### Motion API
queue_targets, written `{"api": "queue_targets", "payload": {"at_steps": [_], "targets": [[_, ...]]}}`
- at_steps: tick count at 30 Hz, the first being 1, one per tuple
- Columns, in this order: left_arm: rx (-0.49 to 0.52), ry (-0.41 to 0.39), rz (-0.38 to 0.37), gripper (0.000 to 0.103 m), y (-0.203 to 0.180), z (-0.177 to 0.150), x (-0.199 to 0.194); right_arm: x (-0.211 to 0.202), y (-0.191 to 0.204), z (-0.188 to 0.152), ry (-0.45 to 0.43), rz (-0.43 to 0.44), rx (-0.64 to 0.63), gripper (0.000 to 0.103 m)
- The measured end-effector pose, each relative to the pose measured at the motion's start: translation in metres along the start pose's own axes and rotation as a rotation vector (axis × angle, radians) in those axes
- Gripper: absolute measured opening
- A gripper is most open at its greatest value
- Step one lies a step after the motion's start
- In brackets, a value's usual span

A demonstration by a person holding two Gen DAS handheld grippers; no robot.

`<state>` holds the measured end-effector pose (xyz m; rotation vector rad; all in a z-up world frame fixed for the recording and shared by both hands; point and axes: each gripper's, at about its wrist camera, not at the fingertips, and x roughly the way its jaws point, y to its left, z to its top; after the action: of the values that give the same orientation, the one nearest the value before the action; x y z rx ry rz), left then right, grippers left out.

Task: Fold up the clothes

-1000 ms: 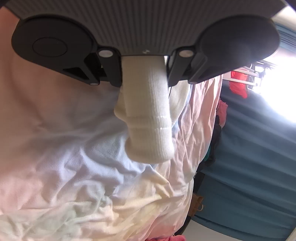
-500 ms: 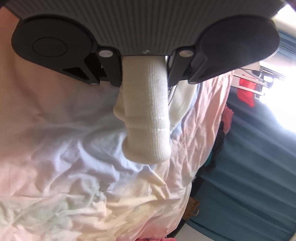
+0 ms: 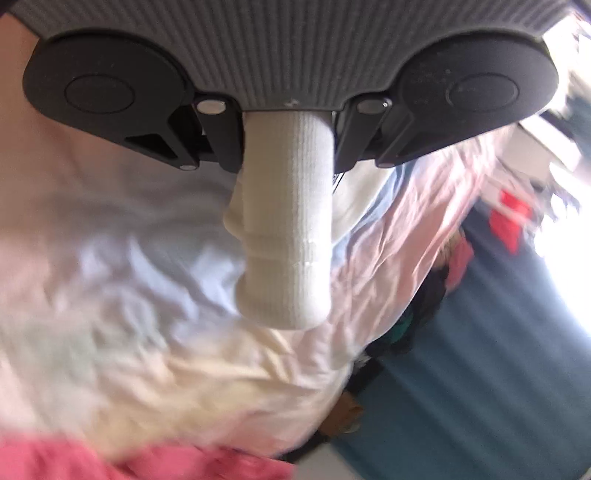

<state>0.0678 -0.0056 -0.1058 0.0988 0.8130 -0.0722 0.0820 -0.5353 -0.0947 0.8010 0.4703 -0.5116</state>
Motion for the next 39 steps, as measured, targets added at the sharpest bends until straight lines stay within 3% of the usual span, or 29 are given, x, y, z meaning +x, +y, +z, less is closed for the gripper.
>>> {"api": "queue_targets", "payload": {"at_steps": [7, 11, 16, 21, 25, 28, 31, 34, 37, 39], "targets": [[-0.008, -0.003, -0.018, 0.099, 0.004, 0.005, -0.002, -0.04, 0.081, -0.021, -0.211, -0.014, -0.489, 0.013], [-0.03, -0.026, -0.018, 0.099, 0.008, 0.008, -0.006, -0.068, 0.129, -0.055, -0.34, 0.053, -0.732, 0.014], [-0.14, -0.087, -0.023, 0.099, 0.025, 0.016, -0.02, -0.092, 0.177, -0.125, -0.407, 0.197, -1.08, 0.014], [-0.289, -0.103, -0.057, 0.099, 0.052, 0.019, -0.028, -0.093, 0.192, -0.218, -0.297, 0.35, -1.408, 0.014], [-0.284, -0.119, -0.027, 0.099, 0.054, 0.022, -0.03, -0.081, 0.183, -0.295, -0.125, 0.395, -1.627, 0.014], [-0.277, -0.144, -0.043, 0.099, 0.052, 0.024, -0.032, -0.077, 0.179, -0.304, -0.138, 0.395, -1.641, 0.014], [-0.298, -0.179, -0.069, 0.099, 0.055, 0.027, -0.034, -0.085, 0.189, -0.288, -0.142, 0.421, -1.523, 0.014], [-0.35, -0.209, -0.084, 0.099, 0.064, 0.031, -0.035, -0.105, 0.2, -0.29, -0.183, 0.507, -1.477, 0.014], [-0.3, -0.239, -0.028, 0.099, 0.065, 0.036, -0.032, -0.116, 0.204, -0.312, -0.141, 0.59, -1.475, 0.015], [-0.29, -0.234, 0.0, 0.098, 0.067, 0.039, -0.029, -0.112, 0.205, -0.331, -0.111, 0.597, -1.482, 0.017]]}}
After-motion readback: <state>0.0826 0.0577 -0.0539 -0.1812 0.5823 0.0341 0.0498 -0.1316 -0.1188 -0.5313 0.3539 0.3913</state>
